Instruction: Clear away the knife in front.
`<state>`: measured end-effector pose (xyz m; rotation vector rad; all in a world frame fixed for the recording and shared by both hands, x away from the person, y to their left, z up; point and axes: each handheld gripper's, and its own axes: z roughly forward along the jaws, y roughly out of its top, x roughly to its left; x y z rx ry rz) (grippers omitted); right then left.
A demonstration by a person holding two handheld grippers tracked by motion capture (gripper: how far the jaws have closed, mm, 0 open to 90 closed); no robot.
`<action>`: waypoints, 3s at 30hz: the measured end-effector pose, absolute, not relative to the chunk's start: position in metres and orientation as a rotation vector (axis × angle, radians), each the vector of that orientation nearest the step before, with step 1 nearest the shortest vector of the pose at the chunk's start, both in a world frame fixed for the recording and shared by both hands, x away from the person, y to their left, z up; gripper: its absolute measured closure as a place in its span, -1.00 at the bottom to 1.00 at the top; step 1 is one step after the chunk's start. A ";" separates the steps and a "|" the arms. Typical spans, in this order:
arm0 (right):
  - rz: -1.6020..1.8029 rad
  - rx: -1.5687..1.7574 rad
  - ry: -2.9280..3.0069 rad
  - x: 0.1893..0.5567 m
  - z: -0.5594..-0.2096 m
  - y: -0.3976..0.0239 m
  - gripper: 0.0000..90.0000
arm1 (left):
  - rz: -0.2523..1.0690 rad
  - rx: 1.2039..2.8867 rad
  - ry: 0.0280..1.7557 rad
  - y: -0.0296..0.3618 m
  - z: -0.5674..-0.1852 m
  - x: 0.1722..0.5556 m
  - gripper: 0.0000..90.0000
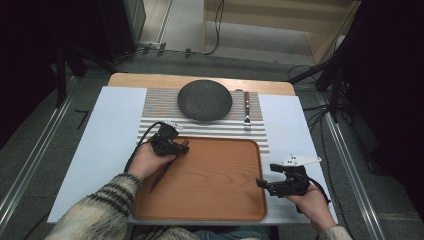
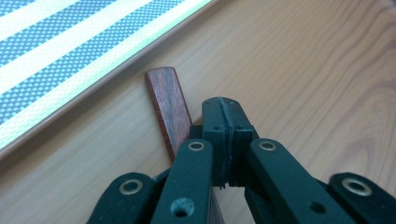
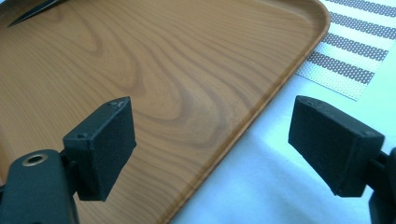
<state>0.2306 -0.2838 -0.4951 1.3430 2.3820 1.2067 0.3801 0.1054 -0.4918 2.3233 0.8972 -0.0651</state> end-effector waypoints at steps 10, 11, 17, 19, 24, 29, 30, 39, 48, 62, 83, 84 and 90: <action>1.208 1.335 2.391 0.233 -0.495 -0.282 -0.71 | -0.053 2.306 0.940 0.121 -0.491 0.383 0.99; 1.208 1.336 2.392 0.233 -0.495 -0.282 -0.71 | -0.048 2.304 0.945 0.123 -0.491 0.383 0.99; 1.210 1.326 2.398 0.235 -0.495 -0.280 -0.71 | -0.043 2.289 0.985 0.136 -0.490 0.385 0.99; 1.208 1.322 2.401 0.235 -0.495 -0.280 -0.71 | -0.043 2.284 0.993 0.138 -0.490 0.385 0.99; 1.209 1.316 2.408 0.237 -0.495 -0.278 -0.71 | -0.032 2.284 1.004 0.146 -0.490 0.384 0.99; 1.211 1.304 2.416 0.240 -0.494 -0.276 -0.71 | -0.022 2.273 1.032 0.155 -0.489 0.384 0.99; 1.210 1.299 2.417 0.241 -0.494 -0.275 -0.71 | -0.018 2.270 1.040 0.157 -0.489 0.384 0.99; 1.216 1.273 2.438 0.246 -0.494 -0.270 -0.71 | -0.002 2.239 1.099 0.176 -0.488 0.381 0.93; 1.222 1.255 2.452 0.250 -0.493 -0.266 -0.71 | -0.040 2.183 1.107 0.182 -0.485 0.376 0.64; 1.222 1.260 2.443 0.250 -0.493 -0.267 -0.71 | -0.102 2.061 0.987 0.178 -0.469 0.350 -0.20; 1.218 1.277 2.435 0.246 -0.493 -0.270 -0.71 | -0.043 2.069 0.888 0.184 -0.461 0.310 -0.30; 1.218 1.277 2.435 0.246 -0.493 -0.270 -0.71 | -0.043 2.069 0.888 0.184 -0.461 0.310 -0.30; 1.220 1.274 2.437 0.247 -0.493 -0.270 -0.71 | -0.014 2.069 0.893 0.193 -0.459 0.304 -0.30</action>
